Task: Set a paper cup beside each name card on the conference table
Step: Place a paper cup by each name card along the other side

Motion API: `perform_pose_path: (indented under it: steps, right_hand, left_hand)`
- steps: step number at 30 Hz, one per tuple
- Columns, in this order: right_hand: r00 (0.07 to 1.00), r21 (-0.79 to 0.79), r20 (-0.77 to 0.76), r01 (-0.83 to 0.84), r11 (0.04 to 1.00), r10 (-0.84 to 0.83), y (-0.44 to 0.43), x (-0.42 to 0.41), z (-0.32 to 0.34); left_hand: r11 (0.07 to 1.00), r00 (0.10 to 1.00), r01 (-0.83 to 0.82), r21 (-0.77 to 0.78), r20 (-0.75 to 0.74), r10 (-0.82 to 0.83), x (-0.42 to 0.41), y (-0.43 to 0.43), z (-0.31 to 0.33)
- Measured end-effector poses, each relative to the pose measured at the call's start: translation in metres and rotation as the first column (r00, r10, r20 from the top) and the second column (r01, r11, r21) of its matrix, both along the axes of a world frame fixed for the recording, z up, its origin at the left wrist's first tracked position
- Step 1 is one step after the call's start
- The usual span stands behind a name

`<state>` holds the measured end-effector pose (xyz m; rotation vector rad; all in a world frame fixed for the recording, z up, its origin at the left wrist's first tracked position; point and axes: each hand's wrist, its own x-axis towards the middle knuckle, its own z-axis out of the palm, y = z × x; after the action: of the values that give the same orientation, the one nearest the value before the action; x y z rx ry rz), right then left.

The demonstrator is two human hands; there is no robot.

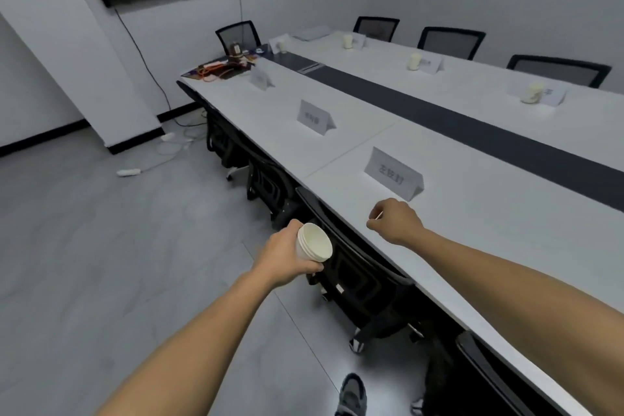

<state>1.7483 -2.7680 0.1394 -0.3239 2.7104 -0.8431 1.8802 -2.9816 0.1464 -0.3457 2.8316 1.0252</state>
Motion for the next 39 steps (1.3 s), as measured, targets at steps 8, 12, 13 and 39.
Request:
perform_pose_path:
  steps: [8, 12, 13, 39]
  right_hand:
    - [0.997, -0.112, 0.064, -0.037, 0.993, 0.044, -0.113, -0.13, 0.004]
    - [0.99, -0.121, 0.111, -0.07, 0.99, 0.084, -0.151, -0.169, 0.009]
    - [0.987, -0.128, 0.129, -0.075, 0.989, 0.092, -0.161, -0.181, 0.008]
    - [0.878, -0.273, 0.309, 0.45, 0.85, -0.365, -0.186, -0.349, -0.007]
  left_hand:
    - [1.0, 1.0, -0.022, -0.014, 0.007, 0.022, -0.121, -0.097, 0.006]
    - [1.0, 0.999, -0.017, -0.008, 0.03, 0.017, -0.169, -0.135, 0.004]
    - [1.0, 0.999, -0.011, -0.008, 0.042, 0.012, -0.185, -0.145, 0.003]
    - [0.789, 0.79, 0.605, 0.108, 0.042, -0.611, -0.487, -0.169, -0.02]
